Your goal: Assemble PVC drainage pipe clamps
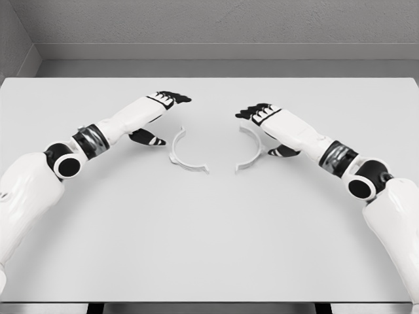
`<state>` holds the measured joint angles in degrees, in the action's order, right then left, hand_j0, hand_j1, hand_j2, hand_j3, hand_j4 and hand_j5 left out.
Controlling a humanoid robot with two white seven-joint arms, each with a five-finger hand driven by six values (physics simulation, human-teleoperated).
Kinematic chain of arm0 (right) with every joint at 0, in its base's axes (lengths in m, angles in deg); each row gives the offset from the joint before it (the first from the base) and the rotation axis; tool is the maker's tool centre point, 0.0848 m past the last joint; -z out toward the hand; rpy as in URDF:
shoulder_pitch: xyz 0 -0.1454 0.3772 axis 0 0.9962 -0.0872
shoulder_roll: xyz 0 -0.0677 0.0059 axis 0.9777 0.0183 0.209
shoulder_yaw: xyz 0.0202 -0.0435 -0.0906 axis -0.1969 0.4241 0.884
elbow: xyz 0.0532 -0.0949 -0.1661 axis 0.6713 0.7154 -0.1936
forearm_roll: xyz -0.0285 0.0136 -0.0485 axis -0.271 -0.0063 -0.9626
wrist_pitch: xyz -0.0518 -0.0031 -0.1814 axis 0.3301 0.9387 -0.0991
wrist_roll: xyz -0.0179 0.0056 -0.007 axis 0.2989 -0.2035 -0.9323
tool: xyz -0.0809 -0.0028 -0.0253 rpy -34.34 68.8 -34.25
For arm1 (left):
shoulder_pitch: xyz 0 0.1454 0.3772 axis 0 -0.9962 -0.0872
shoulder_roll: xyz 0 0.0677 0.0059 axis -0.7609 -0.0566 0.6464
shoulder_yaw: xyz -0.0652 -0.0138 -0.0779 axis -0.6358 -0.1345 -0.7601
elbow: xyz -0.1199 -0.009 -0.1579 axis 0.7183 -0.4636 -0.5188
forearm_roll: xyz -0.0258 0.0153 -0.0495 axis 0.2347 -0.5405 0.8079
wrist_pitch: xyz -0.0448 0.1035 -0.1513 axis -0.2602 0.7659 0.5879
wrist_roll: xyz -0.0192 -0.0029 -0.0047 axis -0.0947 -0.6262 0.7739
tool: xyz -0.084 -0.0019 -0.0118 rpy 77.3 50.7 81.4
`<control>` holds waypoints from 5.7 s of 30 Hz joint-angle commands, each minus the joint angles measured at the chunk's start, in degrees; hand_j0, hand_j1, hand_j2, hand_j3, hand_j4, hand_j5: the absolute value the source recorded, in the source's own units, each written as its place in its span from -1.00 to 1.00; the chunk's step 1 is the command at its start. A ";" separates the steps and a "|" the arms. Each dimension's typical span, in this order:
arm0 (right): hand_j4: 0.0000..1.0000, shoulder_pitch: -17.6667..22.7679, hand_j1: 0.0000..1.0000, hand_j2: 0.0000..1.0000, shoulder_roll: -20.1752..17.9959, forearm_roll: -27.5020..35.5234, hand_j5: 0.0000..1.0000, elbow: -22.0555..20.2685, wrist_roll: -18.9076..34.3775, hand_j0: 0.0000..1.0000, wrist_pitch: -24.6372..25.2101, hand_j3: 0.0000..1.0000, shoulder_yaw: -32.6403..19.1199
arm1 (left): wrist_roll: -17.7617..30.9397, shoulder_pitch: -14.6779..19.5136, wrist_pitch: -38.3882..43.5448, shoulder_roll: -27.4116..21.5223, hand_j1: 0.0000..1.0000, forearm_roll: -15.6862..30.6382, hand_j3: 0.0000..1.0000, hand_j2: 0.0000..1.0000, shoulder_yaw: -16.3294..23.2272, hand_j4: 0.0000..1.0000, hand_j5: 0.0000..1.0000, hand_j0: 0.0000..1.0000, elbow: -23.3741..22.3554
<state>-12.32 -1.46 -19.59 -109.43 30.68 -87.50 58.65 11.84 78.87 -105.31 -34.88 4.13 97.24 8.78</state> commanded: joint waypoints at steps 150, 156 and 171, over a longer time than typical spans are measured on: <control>1.00 27.25 1.00 1.00 -16.92 25.21 1.00 -24.18 4.19 1.00 -2.36 1.00 -25.92 | -0.07 -3.16 0.01 1.45 1.00 0.13 1.00 1.00 3.70 1.00 1.00 1.00 7.56; 1.00 27.33 1.00 1.00 -16.83 25.21 1.00 -24.10 4.19 1.00 -2.36 1.00 -25.92 | -0.07 -2.46 0.01 1.10 1.00 0.13 1.00 1.00 3.52 1.00 1.00 1.00 6.07; 1.00 27.33 1.00 1.00 -16.92 25.12 1.00 -24.10 4.19 1.00 -2.36 1.00 -25.92 | -0.07 -0.88 0.01 1.98 1.00 0.13 1.00 1.00 3.87 1.00 1.00 1.00 3.43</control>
<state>15.01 -18.32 5.15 -133.50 34.91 -89.95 32.75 11.80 77.99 -105.31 -33.20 3.90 101.13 12.43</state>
